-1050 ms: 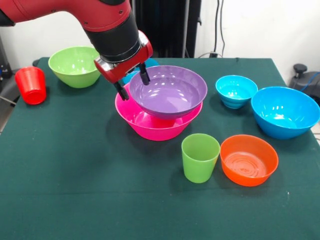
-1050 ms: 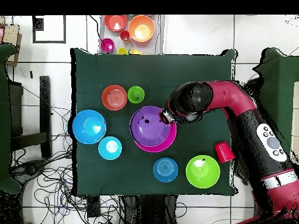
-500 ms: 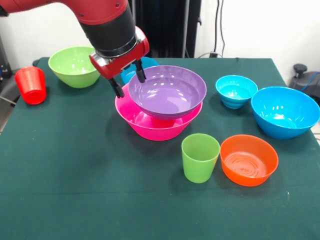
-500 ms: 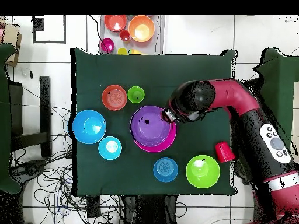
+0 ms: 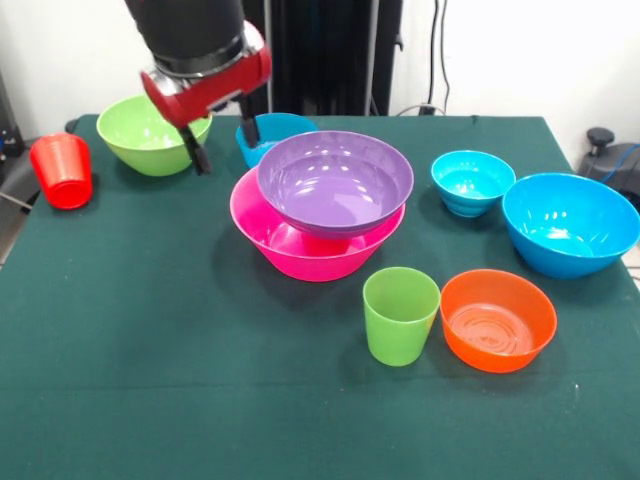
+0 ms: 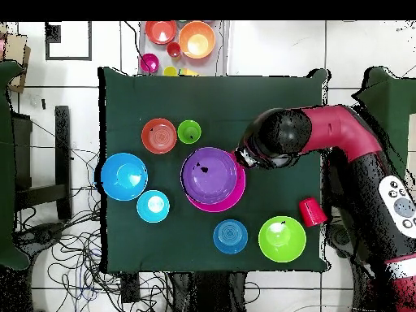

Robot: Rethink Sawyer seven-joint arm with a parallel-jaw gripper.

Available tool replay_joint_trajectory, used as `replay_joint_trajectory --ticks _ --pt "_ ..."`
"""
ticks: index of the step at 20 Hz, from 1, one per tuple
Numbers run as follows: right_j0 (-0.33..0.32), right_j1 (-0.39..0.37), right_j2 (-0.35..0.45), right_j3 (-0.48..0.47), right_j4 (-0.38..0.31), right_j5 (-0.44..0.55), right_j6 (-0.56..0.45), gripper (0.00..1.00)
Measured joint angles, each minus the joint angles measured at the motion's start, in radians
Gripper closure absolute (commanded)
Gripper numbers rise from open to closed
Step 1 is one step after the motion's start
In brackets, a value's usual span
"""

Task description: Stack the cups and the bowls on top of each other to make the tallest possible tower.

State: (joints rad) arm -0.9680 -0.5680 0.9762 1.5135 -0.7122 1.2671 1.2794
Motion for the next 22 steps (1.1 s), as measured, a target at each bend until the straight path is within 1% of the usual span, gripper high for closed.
replay_joint_trajectory --ticks 3,9,12,16,22 --pt "-0.012 -0.033 0.0 0.01 -0.013 -0.003 0.0 0.0" --pt "-0.036 -0.074 0.0 0.056 -0.019 -0.05 0.0 0.0" --pt "-0.041 -0.085 0.0 0.08 -0.02 -0.072 0.0 0.0" --pt "-0.049 -0.102 0.0 0.138 -0.022 -0.13 0.0 0.0" --pt "-0.052 -0.106 0.001 0.192 -0.022 -0.166 0.0 0.0"
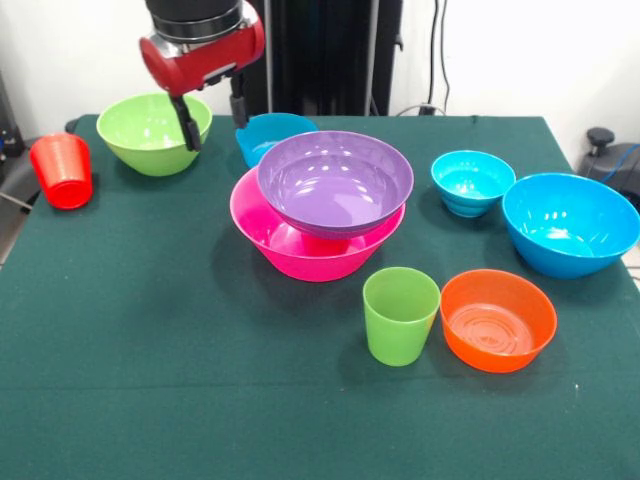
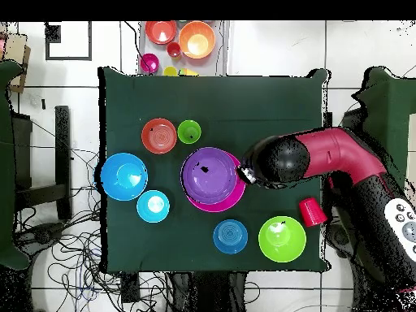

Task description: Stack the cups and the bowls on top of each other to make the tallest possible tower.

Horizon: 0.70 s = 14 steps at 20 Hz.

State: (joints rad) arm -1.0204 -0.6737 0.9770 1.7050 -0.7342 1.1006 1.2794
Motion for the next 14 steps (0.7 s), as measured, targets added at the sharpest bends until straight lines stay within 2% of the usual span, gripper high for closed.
replay_joint_trajectory --ticks 8,10,14 --pt "0.005 -0.028 0.005 0.027 0.013 -0.009 0.0 0.0" --pt "0.021 -0.038 0.005 0.017 0.015 -0.009 0.0 0.0" --pt "0.095 -0.038 0.004 -0.045 0.016 -0.003 0.0 0.0"
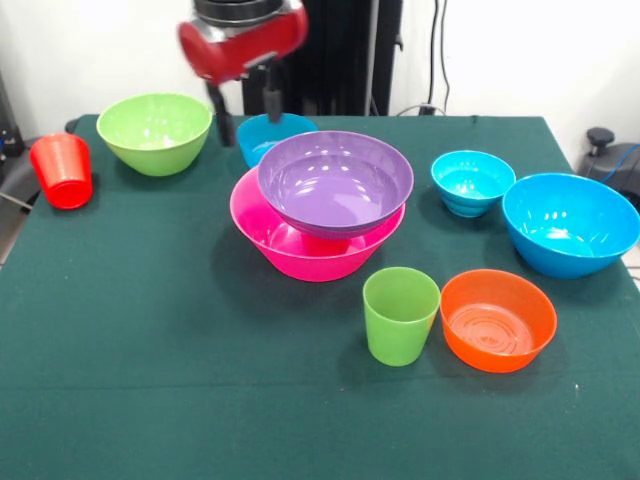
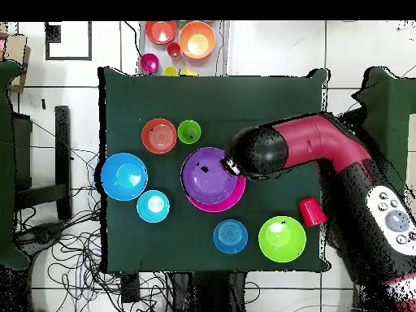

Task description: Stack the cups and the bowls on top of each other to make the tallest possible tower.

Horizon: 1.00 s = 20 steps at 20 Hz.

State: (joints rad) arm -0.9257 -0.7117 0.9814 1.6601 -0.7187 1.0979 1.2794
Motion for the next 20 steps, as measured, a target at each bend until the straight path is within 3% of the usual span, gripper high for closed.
replay_joint_trajectory --ticks 6,8,10,11,20 --pt "0.14 0.067 -0.002 -0.13 -0.001 0.0 0.0 0.0" --pt "0.212 0.125 -0.002 -0.214 -0.001 0.0 0.0 0.0" --pt "0.235 0.148 -0.002 -0.245 -0.001 0.0 0.0 0.0" --pt "0.278 0.192 -0.002 -0.31 -0.002 0.003 0.0 0.0" --pt "0.396 0.34 -0.002 -0.588 -0.019 0.094 -0.062 0.0"
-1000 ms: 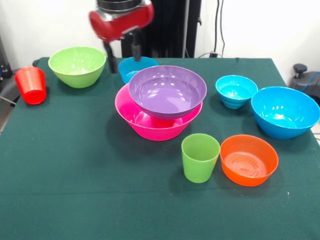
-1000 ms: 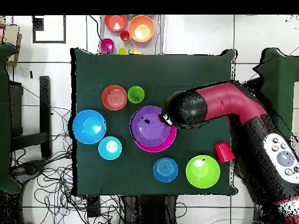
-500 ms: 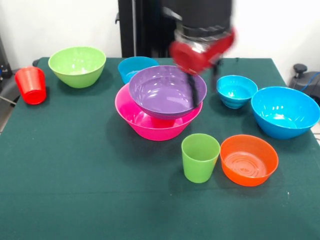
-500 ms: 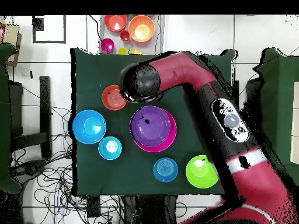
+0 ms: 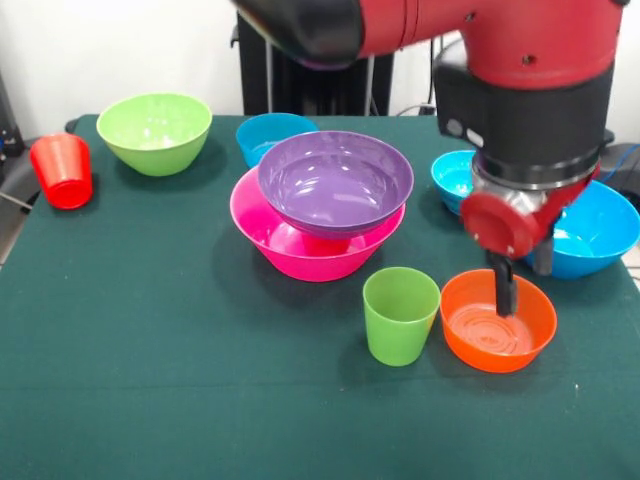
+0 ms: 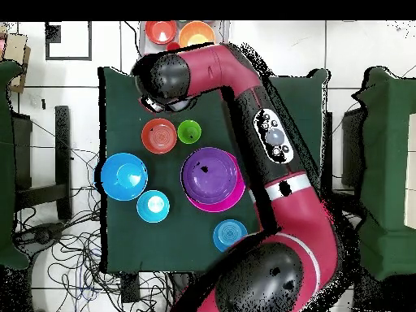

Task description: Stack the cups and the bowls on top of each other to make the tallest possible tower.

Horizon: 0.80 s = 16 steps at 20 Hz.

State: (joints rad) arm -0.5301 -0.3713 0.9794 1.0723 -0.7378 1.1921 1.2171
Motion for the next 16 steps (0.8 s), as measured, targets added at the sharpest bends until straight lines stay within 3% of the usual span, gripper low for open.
replay_joint_trajectory --ticks 6,16 --pt "-0.005 0.037 -0.007 -0.088 -0.037 0.031 -0.102 0.0" --pt "-0.038 0.041 -0.061 -0.094 -0.046 0.031 -0.133 0.0"
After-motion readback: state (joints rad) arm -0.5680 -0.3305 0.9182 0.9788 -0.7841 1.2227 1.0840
